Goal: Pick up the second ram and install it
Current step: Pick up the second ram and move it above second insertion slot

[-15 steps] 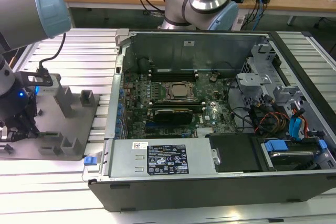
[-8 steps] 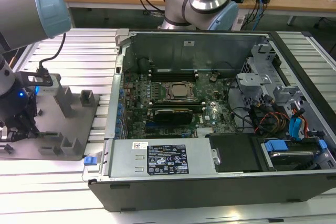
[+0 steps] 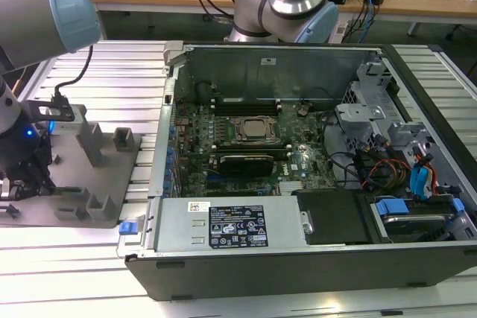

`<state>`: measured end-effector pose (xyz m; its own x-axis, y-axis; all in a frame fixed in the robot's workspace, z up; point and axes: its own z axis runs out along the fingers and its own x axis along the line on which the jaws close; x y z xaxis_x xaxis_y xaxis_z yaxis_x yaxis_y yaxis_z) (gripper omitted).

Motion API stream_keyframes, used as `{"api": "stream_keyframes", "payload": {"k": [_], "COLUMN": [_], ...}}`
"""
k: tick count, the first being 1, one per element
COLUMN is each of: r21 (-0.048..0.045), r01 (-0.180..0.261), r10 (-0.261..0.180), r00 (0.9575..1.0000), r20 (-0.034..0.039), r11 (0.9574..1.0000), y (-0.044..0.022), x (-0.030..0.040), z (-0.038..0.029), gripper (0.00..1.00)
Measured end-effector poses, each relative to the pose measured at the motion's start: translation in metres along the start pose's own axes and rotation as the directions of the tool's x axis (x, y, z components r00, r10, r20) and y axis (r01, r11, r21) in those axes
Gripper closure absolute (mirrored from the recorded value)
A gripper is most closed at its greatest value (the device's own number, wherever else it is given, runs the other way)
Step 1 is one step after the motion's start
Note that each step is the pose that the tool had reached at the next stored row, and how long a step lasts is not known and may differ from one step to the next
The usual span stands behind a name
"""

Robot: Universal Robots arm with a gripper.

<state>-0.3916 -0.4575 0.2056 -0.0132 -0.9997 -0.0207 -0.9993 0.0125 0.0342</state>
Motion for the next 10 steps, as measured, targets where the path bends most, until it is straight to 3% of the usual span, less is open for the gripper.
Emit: {"api": "stream_keyframes", "payload": {"k": [10], "r21": [0.0000], "r01": [0.000], "r10": [0.000], "r00": [1.0000], "r20": [0.0001], "r11": [1.0000], "y": [0.0005], "x": [-0.0003], "z": [-0.0160], "gripper": [0.86]}}
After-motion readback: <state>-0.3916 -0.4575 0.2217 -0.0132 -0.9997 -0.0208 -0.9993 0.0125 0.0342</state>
